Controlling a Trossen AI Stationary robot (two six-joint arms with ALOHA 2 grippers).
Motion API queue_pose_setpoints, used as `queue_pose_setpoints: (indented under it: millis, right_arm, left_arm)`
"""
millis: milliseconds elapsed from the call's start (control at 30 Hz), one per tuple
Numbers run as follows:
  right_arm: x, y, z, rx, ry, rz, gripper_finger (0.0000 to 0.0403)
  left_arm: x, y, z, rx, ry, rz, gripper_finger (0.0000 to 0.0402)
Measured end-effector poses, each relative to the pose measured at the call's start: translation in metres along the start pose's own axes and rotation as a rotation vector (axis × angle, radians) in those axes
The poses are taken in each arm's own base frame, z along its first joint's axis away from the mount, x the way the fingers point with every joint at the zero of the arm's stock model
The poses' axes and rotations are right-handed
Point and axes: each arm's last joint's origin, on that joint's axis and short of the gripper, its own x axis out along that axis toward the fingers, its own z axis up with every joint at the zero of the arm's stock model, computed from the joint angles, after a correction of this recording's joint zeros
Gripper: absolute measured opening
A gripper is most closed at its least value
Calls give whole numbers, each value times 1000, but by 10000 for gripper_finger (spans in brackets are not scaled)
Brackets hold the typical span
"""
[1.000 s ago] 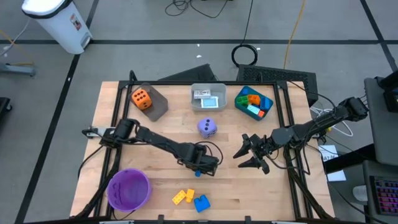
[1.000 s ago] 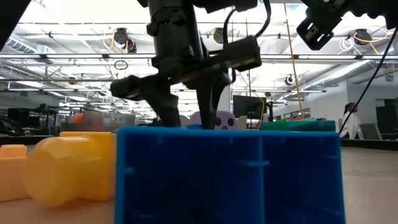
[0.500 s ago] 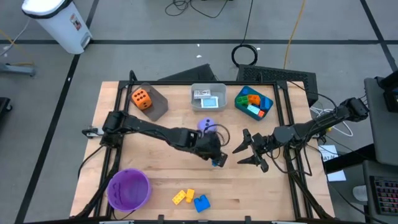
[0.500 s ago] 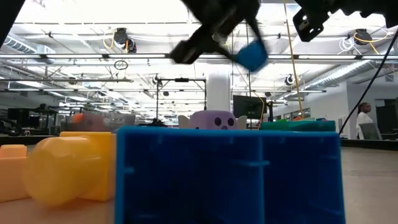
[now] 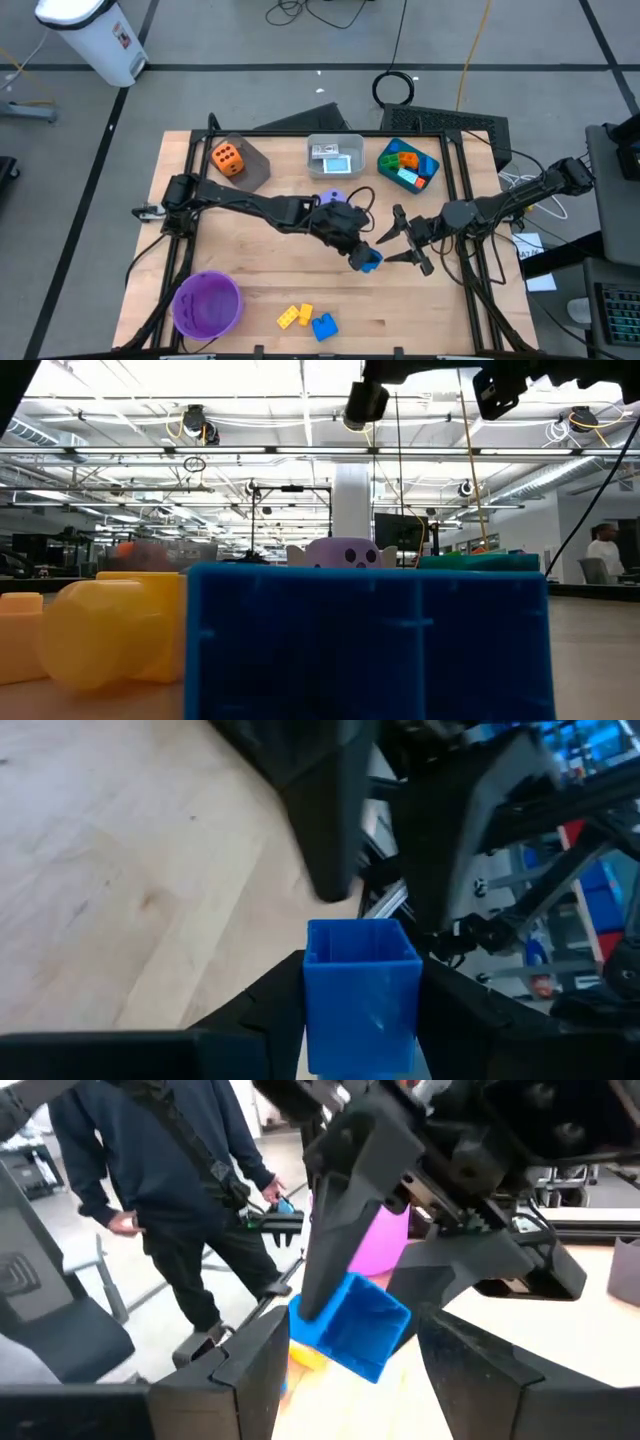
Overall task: Pick & Place Toys
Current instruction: Put the blue game piece into the blue bin
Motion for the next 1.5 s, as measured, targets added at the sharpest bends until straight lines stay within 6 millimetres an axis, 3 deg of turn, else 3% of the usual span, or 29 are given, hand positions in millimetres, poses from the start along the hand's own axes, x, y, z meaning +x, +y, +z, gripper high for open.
queue_pose_setpoints:
  millis: [300, 467, 600, 833, 967, 1100, 1233, 1367, 1500]
  right_arm:
    - [0, 1, -1, -23, 16, 28, 214]
    - [0, 1, -1, -41, 13, 31, 205]
    - [0, 5, -1, -54, 6, 59, 183]
    - [0, 8, -2, -78, 14, 58, 142]
    - [0, 6, -5, -115, 45, -4, 118]
    - [0, 5, -6, -155, 50, -63, 74]
    - [0, 4, -5, -175, 49, -85, 15]
    - [0, 4, -4, -166, 34, -86, 15]
    - [-1, 4, 3, -152, -42, -93, 5]
  left_arm:
    - [-2, 1, 10, 2, 4, -72, 142]
    - [-4, 5, 16, -10, 2, -85, 168]
    - [-5, 8, 20, -15, -10, -80, 176]
    - [-7, 13, 27, -21, -19, -83, 142]
    - [-7, 13, 28, -23, -24, -86, 153]
    - [-7, 13, 29, -28, -39, -90, 164]
    - [-8, 13, 31, -32, -55, -93, 150]
    - [-8, 13, 31, -31, -56, -96, 147]
    - [-9, 13, 34, -35, -61, -115, 187]
